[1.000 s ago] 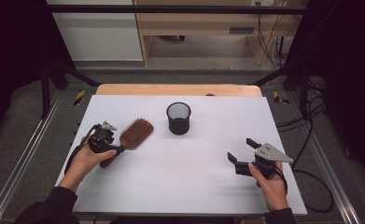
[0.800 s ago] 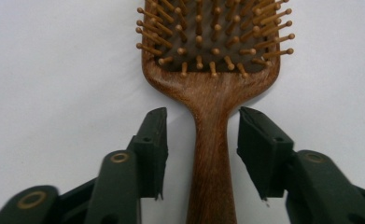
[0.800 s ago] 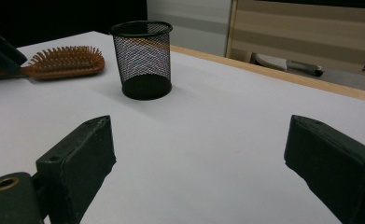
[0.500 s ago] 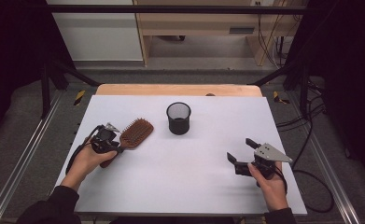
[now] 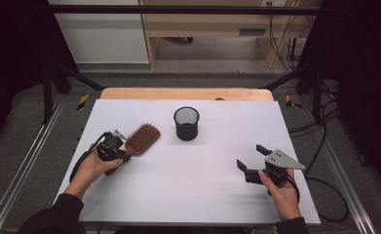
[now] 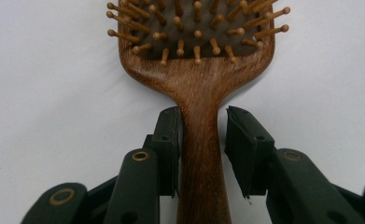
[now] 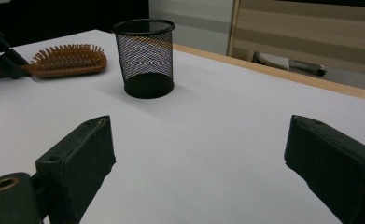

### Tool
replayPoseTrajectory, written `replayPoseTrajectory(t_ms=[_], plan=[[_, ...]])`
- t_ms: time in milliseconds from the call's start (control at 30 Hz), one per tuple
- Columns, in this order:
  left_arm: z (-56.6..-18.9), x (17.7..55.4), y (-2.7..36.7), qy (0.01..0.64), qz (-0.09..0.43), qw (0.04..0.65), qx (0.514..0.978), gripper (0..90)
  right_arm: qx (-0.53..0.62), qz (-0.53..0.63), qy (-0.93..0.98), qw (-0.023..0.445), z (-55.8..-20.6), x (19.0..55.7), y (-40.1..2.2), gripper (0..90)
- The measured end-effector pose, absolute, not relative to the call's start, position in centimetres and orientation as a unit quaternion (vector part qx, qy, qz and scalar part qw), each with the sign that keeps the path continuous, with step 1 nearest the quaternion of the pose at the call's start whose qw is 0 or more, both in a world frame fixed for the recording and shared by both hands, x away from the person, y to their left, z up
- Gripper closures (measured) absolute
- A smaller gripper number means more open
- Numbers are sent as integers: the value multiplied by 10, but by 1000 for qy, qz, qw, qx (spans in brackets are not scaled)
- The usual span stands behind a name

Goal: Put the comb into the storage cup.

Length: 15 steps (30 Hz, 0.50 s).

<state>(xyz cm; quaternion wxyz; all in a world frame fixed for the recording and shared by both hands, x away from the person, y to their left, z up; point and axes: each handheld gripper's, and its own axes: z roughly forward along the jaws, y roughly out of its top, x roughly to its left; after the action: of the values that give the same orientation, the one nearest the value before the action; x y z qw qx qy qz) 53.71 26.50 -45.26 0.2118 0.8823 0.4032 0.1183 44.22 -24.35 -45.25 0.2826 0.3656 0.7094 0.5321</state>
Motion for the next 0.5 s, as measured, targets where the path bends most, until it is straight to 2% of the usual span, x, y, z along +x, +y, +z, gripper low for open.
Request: replayPoseTrajectory(t_ms=[233,500], plan=[[-453,537,264,402,118,209,883,659,363,530,713,281,-453,442,-242,82],[-453,539,261,410,112,200,883,713,361,527,717,278,-454,443,-241,81]])
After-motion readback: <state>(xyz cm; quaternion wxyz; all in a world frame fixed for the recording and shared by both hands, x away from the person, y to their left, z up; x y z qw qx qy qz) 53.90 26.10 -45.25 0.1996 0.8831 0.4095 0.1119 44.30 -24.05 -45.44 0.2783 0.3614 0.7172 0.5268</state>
